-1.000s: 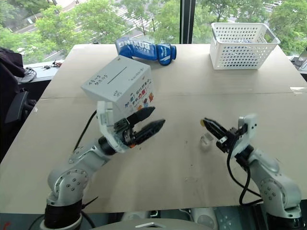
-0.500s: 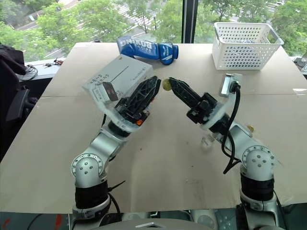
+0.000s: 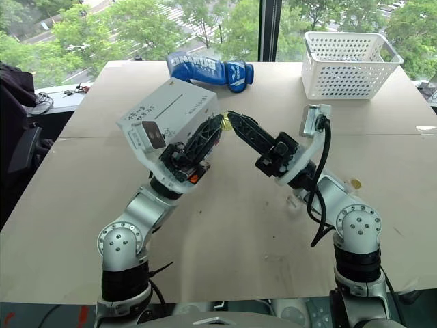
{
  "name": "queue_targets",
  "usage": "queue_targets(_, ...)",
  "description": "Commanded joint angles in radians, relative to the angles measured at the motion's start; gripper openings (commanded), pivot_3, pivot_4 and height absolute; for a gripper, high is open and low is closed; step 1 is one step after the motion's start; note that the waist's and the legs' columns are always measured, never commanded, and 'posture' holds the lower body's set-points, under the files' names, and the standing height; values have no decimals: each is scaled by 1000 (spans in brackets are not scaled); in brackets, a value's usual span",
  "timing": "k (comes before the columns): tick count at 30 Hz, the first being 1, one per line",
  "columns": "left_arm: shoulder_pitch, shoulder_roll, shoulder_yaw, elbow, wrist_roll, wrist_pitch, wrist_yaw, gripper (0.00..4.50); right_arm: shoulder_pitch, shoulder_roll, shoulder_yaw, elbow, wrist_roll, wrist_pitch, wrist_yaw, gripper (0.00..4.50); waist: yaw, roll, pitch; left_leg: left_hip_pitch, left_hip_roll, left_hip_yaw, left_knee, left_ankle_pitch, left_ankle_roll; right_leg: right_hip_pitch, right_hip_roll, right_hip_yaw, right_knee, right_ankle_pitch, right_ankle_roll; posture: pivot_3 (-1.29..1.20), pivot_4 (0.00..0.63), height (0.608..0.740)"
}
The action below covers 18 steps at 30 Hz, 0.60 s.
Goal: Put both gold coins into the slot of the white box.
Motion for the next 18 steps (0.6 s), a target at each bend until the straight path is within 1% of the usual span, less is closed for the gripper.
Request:
queue_targets(1, 1, 9, -25, -36, -42, 13, -23, 26, -27, -2, -5, -37, 27, -14, 2, 0, 0, 0, 0, 0, 0, 0, 0, 0, 0, 0, 0, 0, 0, 0, 0, 0, 150, 704)
queue_targets(7, -5, 11, -24, -14, -52, 7, -27, 26, -37, -21, -11, -39, 40, -9, 4, 0, 0, 0, 0, 0, 0, 0, 0, 0, 0, 0, 0, 0, 0, 0, 0, 0, 150, 704)
queue_targets(10, -9, 9, -15, -7, -24, -16, -21, 0, -39, -34, -16, -37, 44, -6, 12, 921, 0, 0, 0, 0, 0, 0, 0, 0, 0, 0, 0, 0, 0, 0, 0, 0, 150, 704)
queue_targets(13, -14, 29, -9, -18, 21, -28, -15, 0, -44, -40, -30, -29, 0, -30, 3, 2266, 0, 0, 0, 0, 0, 0, 0, 0, 0, 0, 0, 0, 0, 0, 0, 0, 150, 704)
queue_targets(16, -22, 86, 17, -60, 45, -26, 4, 0, -45, -72, -54, -7, -31, -35, 18, 3695, 0, 0, 0, 0, 0, 0, 0, 0, 0, 0, 0, 0, 0, 0, 0, 0, 150, 704)
queue_targets(18, -44, 149, 60, -94, 43, -25, 29, 0, -39, -110, -66, 5, -69, -33, 45, 3695, 1, 0, 0, 0, 0, 0, 0, 0, 0, 0, 0, 0, 0, 0, 0, 0, 150, 704)
